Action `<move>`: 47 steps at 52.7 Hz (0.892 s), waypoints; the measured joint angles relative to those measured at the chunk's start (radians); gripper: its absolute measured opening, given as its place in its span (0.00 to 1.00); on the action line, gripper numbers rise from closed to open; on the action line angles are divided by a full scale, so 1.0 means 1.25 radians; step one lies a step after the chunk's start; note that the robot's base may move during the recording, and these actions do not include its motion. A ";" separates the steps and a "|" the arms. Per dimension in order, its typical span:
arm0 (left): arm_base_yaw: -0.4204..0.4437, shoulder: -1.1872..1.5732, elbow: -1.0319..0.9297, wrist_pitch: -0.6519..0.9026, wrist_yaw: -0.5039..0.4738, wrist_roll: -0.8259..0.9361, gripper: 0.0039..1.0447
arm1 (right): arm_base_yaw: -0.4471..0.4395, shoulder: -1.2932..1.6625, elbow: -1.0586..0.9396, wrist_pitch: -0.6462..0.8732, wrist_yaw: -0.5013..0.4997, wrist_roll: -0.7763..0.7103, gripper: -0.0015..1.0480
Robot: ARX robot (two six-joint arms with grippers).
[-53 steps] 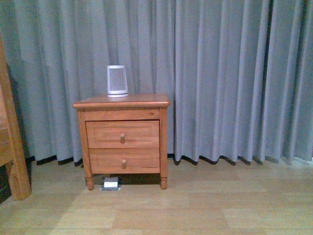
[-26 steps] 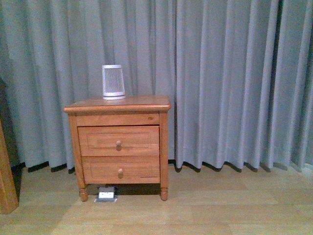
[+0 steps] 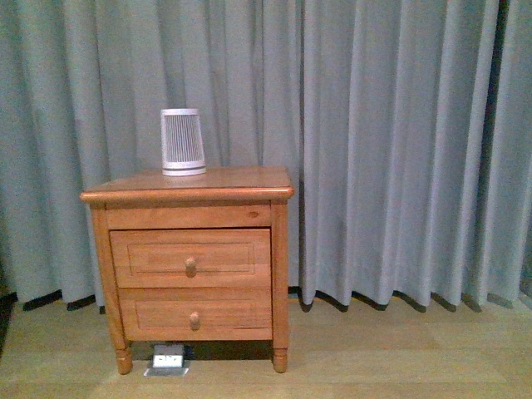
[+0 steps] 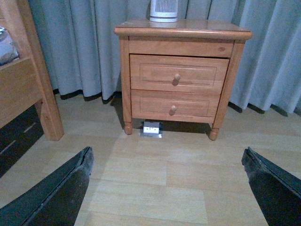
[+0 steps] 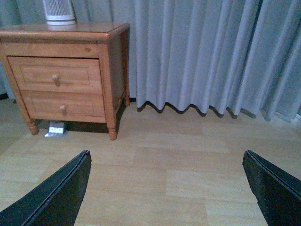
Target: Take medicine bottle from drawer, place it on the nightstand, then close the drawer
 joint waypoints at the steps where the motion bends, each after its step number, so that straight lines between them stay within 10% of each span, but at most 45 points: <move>1: 0.000 0.000 0.000 0.000 0.000 0.000 0.94 | 0.000 0.000 0.000 0.000 0.000 0.000 0.93; 47: 0.000 0.000 0.000 0.000 0.000 0.000 0.94 | 0.000 0.000 0.000 0.000 0.000 0.000 0.93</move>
